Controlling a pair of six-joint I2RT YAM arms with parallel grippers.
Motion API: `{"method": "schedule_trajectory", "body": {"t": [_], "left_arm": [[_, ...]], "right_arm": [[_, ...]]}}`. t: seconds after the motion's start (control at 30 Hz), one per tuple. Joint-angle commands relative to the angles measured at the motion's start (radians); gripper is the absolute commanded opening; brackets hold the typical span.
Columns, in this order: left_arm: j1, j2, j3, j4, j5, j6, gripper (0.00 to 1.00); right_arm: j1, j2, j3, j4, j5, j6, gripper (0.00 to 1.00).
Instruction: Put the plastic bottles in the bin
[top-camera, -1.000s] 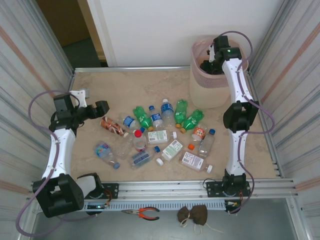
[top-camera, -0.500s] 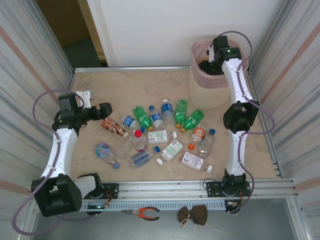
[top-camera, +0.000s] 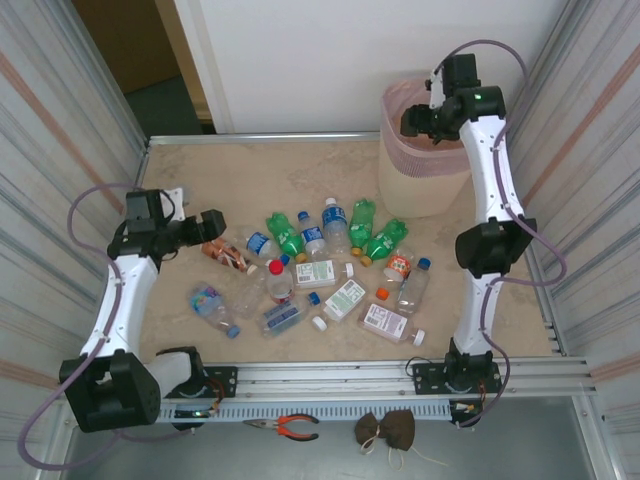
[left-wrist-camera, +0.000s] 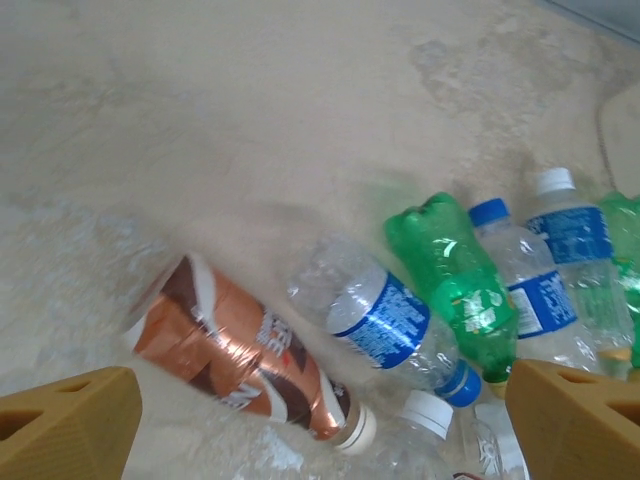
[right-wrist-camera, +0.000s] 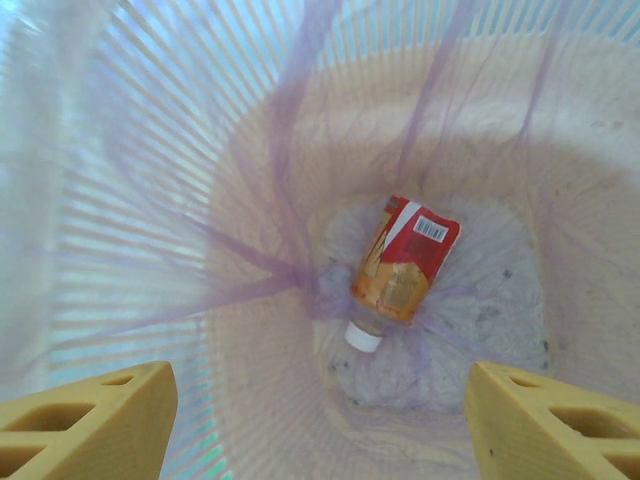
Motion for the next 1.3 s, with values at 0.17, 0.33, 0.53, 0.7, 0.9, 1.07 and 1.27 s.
{"method": "schedule_trajectory", "body": {"t": [0.17,0.33,0.53,0.7,0.9,1.07,1.27], "left_arm": [[0.002,-0.059,0.076,-0.335,-0.342,-0.381,0.94],[0.002,-0.057,0.024,-0.421,-0.334,-0.474,0.94],[0.001,-0.046,-0.095,-0.411,-0.262,-0.553,0.94],[0.001,-0.017,-0.185,-0.341,-0.205,-0.577,0.94],[0.001,0.058,-0.253,-0.274,-0.198,-0.589,0.94],[0.002,0.111,-0.301,-0.189,-0.174,-0.601,0.90],[0.018,0.145,-0.336,-0.138,-0.171,-0.599,0.84]], "right_arm": [[-0.023,-0.166,0.024,-0.021,0.018,0.052,0.75],[-0.017,-0.262,-0.062,0.000,0.017,0.056,0.75],[-0.016,-0.417,-0.275,0.088,0.012,0.073,0.76],[-0.018,-0.505,-0.402,0.136,0.005,0.087,0.77],[-0.027,-0.555,-0.467,0.155,-0.006,0.094,0.78],[-0.024,-0.568,-0.482,0.152,-0.015,0.099,0.78],[-0.025,-0.585,-0.494,0.145,-0.008,0.097,0.78]]}}
